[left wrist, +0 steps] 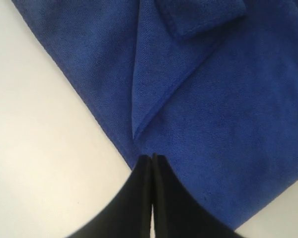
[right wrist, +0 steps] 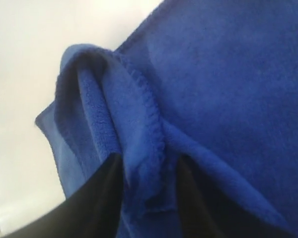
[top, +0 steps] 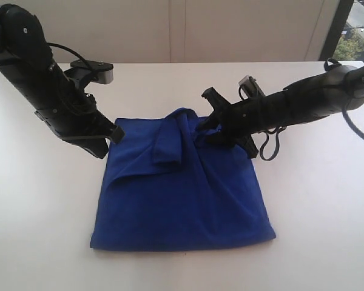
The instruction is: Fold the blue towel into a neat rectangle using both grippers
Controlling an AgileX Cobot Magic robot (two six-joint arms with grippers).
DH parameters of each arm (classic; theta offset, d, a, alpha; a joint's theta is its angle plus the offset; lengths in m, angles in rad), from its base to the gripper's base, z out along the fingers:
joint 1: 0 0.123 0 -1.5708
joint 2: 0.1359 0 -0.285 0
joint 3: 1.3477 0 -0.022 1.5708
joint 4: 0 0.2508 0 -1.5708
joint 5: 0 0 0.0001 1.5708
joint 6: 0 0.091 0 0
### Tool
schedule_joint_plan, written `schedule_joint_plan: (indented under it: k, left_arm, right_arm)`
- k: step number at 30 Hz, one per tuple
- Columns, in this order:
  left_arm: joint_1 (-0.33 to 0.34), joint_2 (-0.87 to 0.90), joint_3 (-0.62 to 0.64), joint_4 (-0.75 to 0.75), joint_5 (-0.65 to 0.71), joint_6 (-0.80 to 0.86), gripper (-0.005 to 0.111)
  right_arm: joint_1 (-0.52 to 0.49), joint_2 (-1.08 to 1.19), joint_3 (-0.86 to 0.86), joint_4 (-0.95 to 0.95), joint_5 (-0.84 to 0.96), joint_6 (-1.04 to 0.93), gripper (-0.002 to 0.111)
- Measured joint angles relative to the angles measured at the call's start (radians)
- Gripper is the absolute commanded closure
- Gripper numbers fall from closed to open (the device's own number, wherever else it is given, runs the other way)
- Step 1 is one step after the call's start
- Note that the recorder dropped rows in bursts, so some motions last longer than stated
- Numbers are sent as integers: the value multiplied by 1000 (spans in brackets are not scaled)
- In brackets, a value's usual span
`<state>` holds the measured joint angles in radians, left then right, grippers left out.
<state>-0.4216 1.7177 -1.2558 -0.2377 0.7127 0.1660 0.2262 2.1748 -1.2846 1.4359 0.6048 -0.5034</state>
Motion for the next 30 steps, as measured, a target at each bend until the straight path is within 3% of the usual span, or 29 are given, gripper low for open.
schedule_joint_plan:
  k: [13, 21, 30]
  left_arm:
    - [0, 0, 0, 0, -16, 0, 107]
    - [0, 0, 0, -16, -28, 0, 107]
    - [-34, 17, 29, -189, -249, 35, 107]
  right_arm:
    - [0, 0, 0, 47, -19, -2, 108]
    - [0, -36, 0, 70, -8, -187, 108]
    - [0, -184, 0, -265, -71, -265, 108]
